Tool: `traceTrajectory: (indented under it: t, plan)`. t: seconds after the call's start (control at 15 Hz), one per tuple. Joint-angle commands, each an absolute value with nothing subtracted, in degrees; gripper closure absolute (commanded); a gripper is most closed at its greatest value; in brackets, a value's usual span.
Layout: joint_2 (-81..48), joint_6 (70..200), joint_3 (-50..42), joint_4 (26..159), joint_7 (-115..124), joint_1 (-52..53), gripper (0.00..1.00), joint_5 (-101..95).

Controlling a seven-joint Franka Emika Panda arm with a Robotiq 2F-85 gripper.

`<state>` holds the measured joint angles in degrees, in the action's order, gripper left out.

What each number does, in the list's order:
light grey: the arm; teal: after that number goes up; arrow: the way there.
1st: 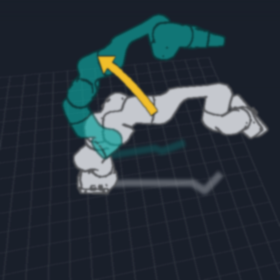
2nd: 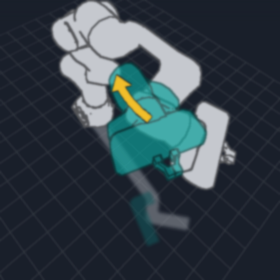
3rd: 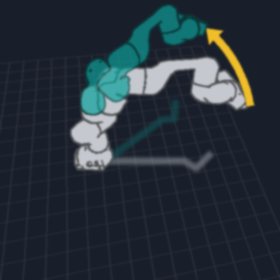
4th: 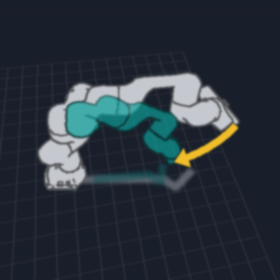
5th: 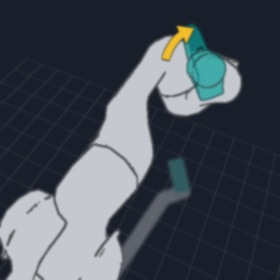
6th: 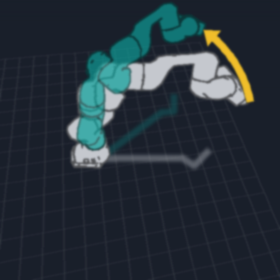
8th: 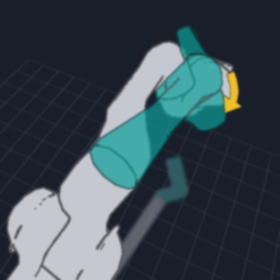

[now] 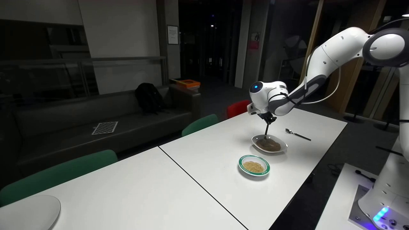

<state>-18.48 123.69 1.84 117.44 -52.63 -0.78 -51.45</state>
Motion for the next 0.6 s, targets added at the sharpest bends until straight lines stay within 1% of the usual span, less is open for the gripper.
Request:
traceTrajectory:
  t: [0.0, 0.53]
  plan:
    - [-19.76, 123.18, 2.39, 115.50, -54.07, -0.31, 0.97, -51.37]
    - [-20.14, 122.76, 2.73, 114.83, -54.33, 0.63, 0.97, -51.83]
